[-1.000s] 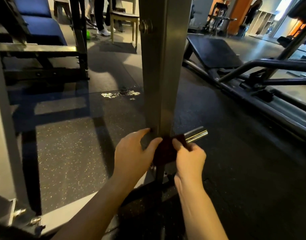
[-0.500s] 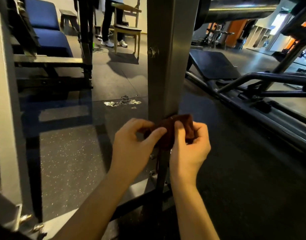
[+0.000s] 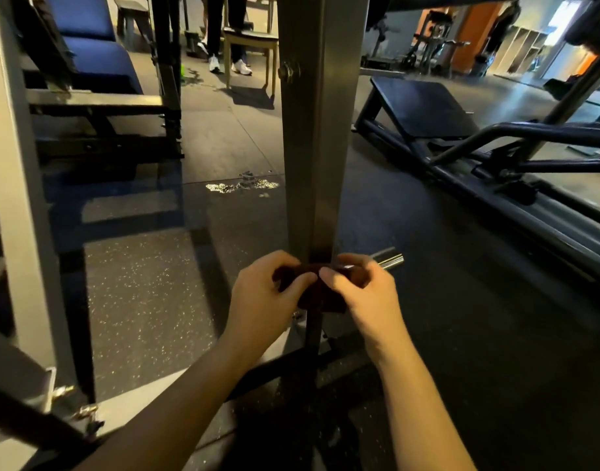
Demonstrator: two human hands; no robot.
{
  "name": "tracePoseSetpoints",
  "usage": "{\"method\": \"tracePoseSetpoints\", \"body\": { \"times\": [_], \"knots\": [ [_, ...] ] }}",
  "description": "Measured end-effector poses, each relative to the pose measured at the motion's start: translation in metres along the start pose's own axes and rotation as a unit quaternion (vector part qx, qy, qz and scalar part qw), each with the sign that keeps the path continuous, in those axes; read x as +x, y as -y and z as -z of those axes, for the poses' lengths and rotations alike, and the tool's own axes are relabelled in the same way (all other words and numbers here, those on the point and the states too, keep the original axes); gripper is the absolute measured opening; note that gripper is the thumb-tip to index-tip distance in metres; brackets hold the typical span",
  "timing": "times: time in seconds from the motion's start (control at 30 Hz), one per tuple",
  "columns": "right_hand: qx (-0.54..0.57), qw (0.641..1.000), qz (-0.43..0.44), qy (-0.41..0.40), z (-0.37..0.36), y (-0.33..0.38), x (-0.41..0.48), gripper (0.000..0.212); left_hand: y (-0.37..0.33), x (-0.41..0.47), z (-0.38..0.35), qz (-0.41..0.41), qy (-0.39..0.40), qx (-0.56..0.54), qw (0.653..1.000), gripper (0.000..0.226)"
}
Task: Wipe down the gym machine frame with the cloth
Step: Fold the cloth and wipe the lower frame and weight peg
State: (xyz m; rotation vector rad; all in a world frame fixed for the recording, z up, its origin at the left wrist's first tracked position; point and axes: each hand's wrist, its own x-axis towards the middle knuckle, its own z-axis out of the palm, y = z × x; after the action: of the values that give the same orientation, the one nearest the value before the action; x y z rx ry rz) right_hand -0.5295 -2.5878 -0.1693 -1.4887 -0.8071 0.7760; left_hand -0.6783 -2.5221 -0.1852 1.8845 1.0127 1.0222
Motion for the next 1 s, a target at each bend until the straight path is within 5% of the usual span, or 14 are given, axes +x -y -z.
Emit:
{"method": "tracePoseSetpoints", "body": {
  "times": [0.17,0.27,0.5,0.67,0.87,1.0],
  "knots": [
    [0.006,0.975,0.224,-0.015,-0.013,0.065,-0.013,0.010,-0.040,0.013,0.027,-0.127,-0.089,-0.064,0.986,0.023],
    [0.021,0.962,0.266,-0.056,-0.026,0.079,-0.005,0.008,-0.049,0.018,0.036,-0.131,-0.110,-0.076,0.982,0.022],
    [0.032,0.992,0.112,-0.057,-0.019,0.042,0.006,0.009,-0.041,0.015,0.036,-0.076,-0.069,-0.035,0.994,0.028],
    [0.018,0.973,0.219,-0.076,-0.027,0.071,0.004,0.010,-0.046,0.016,0.041,-0.103,-0.075,-0.073,0.989,0.028],
    [-0.086,0.995,-0.035,-0.035,-0.012,0.021,0.005,0.018,-0.035,0.018,0.040,-0.007,-0.070,-0.038,0.997,0.027],
    [-0.028,0.998,-0.048,-0.032,-0.008,0.024,0.002,0.014,-0.028,0.016,0.044,0.017,-0.018,-0.019,1.000,0.011]
  ]
}}
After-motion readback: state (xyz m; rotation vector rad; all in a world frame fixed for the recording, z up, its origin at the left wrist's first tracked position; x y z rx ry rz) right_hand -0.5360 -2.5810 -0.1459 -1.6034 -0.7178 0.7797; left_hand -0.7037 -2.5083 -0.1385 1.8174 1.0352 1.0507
